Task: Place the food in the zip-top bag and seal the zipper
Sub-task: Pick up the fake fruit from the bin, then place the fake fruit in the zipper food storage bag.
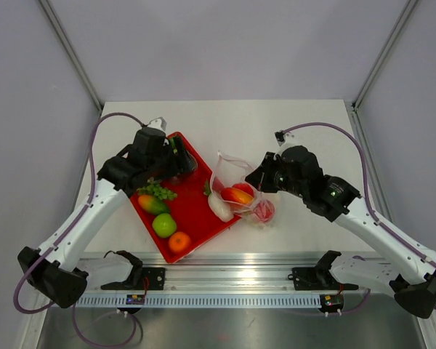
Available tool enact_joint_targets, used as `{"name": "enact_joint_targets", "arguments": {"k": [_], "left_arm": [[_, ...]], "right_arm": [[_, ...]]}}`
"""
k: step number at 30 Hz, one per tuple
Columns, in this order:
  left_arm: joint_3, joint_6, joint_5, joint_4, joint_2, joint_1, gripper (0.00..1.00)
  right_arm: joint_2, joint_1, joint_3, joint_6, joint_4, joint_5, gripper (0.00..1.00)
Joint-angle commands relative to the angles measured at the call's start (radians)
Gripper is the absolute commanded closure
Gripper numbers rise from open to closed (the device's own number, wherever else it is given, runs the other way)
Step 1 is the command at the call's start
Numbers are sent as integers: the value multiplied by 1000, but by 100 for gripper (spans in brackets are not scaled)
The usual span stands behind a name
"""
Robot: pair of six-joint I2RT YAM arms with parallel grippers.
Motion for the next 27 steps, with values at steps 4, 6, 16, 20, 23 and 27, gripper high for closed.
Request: {"name": "enact_joint_targets", "arguments": {"k": [4,6,16,20,23,27], "left_arm": [[191,71,200,-21,-41,-9,44],[235,91,268,-15,-27,-39,45],[292,106,345,36,23,-228,45],[278,119,356,22,43,-246,44],[258,119,348,37,60,-246,44],[254,108,351,51,94,-250,17]], "right_arm": [[9,13,24,6,64,-20,99],[8,13,23,6,66,-20,99],[8,13,24,12,59,-10,99],[6,14,26,13,61,-10,99],[5,16,23,16,63,-10,99],[8,17,26,16,63,-13,99]]}}
